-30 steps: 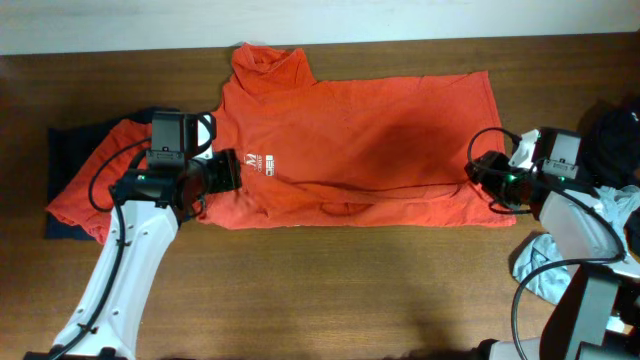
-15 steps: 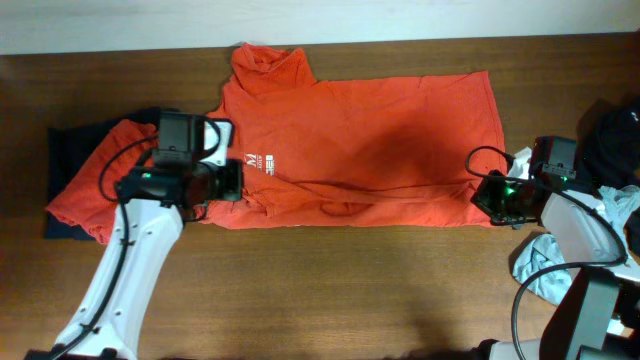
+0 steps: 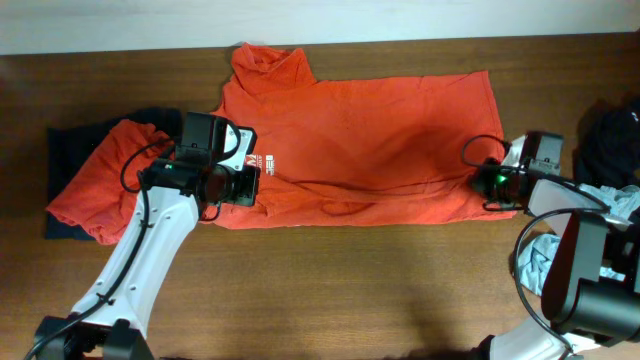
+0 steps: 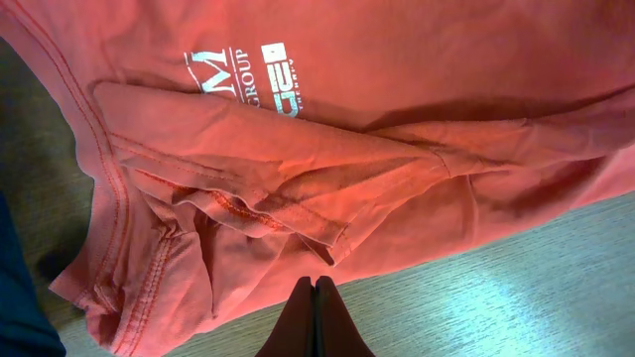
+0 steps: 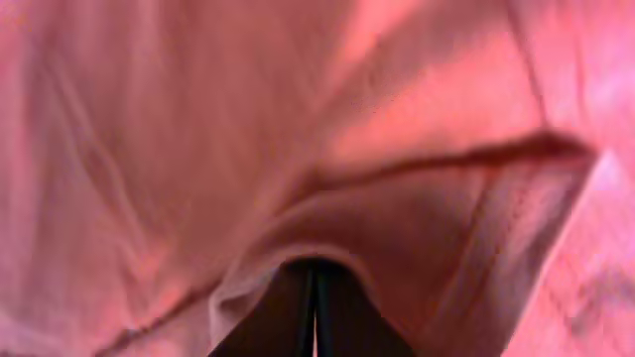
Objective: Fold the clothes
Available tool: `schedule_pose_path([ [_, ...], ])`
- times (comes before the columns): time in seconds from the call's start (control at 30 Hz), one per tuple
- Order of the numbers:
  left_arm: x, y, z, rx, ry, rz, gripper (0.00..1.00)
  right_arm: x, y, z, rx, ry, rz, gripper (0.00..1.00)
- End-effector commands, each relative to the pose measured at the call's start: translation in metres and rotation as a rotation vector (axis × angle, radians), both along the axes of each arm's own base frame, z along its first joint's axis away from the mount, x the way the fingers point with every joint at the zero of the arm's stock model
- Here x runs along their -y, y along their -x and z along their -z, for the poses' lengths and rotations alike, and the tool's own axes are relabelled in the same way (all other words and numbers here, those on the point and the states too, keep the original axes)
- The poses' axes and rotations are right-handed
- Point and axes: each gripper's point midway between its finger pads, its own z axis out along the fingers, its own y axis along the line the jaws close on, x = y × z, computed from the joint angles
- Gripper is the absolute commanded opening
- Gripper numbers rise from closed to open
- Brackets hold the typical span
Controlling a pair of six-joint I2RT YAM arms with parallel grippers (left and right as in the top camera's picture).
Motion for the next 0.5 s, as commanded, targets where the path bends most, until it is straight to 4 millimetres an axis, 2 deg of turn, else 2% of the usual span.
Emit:
schedule_pose_path([
  [0.0,0.002,-0.005,-0.007,0.024,0.007,0.019,0.01,0.002,-0.027,-0.025,0.116,-0.008,-0.017,0.04],
  [0.2,0.002,-0.005,-0.007,0.025,0.006,0.019,0.01,0.0,-0.048,-0.053,0.194,-0.021,-0.051,0.04],
  [0.27,0.002,-0.005,-0.007,0.024,0.004,0.018,0.01,-0.007,-0.049,-0.063,0.196,-0.057,-0.077,0.04],
  [0.37,0.002,-0.005,-0.007,0.023,0.003,0.018,0.04,-0.023,-0.039,-0.074,0.161,-0.092,-0.149,0.04],
  [0.47,0.002,-0.005,-0.007,0.025,0.0,0.023,0.14,-0.045,-0.018,-0.08,0.069,-0.091,-0.243,0.04],
])
